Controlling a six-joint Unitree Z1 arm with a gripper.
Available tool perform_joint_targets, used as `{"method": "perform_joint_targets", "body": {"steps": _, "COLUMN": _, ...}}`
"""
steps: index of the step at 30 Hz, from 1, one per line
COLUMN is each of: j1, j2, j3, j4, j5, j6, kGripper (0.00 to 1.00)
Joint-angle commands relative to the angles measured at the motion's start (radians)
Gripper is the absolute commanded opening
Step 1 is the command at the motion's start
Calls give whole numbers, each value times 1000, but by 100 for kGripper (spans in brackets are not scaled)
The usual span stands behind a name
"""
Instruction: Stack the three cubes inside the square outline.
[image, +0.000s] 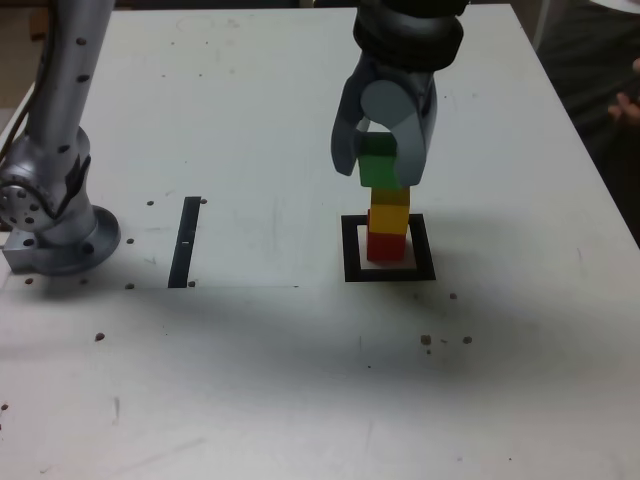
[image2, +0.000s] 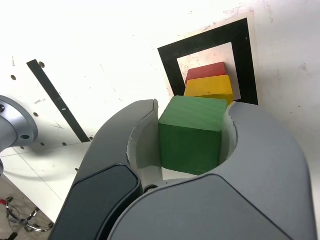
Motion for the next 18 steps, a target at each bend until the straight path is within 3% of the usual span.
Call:
{"method": "perform_joint_targets", "body": {"steps": 1, "j1": -1, "j2": 6, "j3": -4, "j4": 4, "j5": -2, "j6": -2, "kGripper": 36}}
{"method": "perform_joint_targets", "body": {"steps": 4, "j1": -1, "j2": 10, "j3": -4, "j4": 2, "j5": -5, "j6": -2, "kGripper": 41}}
{"method": "perform_joint_targets", "body": {"steps": 13, "j1": -1, "j2": 15, "j3": -4, "j4": -9, "j5": -11, "j6": -2, "kGripper": 41}}
{"method": "perform_joint_targets", "body": {"steps": 15, "j1": -1, "j2": 15, "j3": -3, "j4": -12, "j5": -12, "j6": -1, "kGripper": 49}}
{"method": "perform_joint_targets", "body": {"steps": 18, "j1": -1, "j2": 14, "j3": 0, "j4": -16, "j5": -14, "j6": 1, "kGripper": 74}}
